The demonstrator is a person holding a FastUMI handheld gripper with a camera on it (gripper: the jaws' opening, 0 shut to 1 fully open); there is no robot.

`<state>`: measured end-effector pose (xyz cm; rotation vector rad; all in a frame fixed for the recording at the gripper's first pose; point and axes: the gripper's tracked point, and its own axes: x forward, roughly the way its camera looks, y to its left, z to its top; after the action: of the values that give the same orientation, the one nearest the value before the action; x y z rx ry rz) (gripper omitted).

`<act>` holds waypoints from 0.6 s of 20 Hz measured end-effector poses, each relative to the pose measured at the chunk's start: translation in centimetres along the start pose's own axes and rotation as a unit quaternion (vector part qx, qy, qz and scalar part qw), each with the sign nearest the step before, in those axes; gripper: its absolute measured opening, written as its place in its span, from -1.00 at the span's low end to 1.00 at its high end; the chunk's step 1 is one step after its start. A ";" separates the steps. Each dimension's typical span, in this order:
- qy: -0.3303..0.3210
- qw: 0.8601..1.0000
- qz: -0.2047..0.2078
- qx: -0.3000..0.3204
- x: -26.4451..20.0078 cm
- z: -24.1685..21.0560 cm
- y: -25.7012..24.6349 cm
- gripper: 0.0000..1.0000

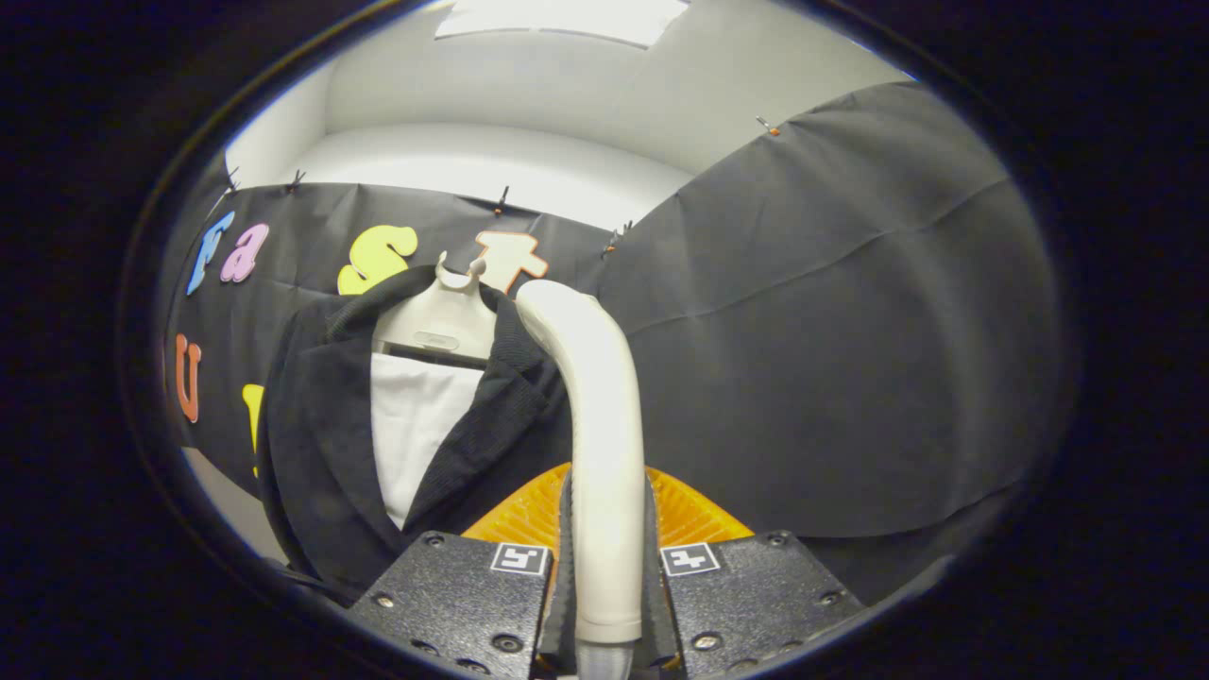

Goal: Iron the clothes twice with a garment steamer, once on the left side and once on the right side.

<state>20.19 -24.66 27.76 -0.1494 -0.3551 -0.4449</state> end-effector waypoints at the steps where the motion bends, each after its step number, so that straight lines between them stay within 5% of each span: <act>1: 0.007 1.000 0.003 -0.001 0.7 -0.6 0.5 -0.39; 12: 0.093 0.995 -0.027 -0.014 0.8 -7.3 0.4 -0.39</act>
<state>23.26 -26.22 21.26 -0.1249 -0.1709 -0.5126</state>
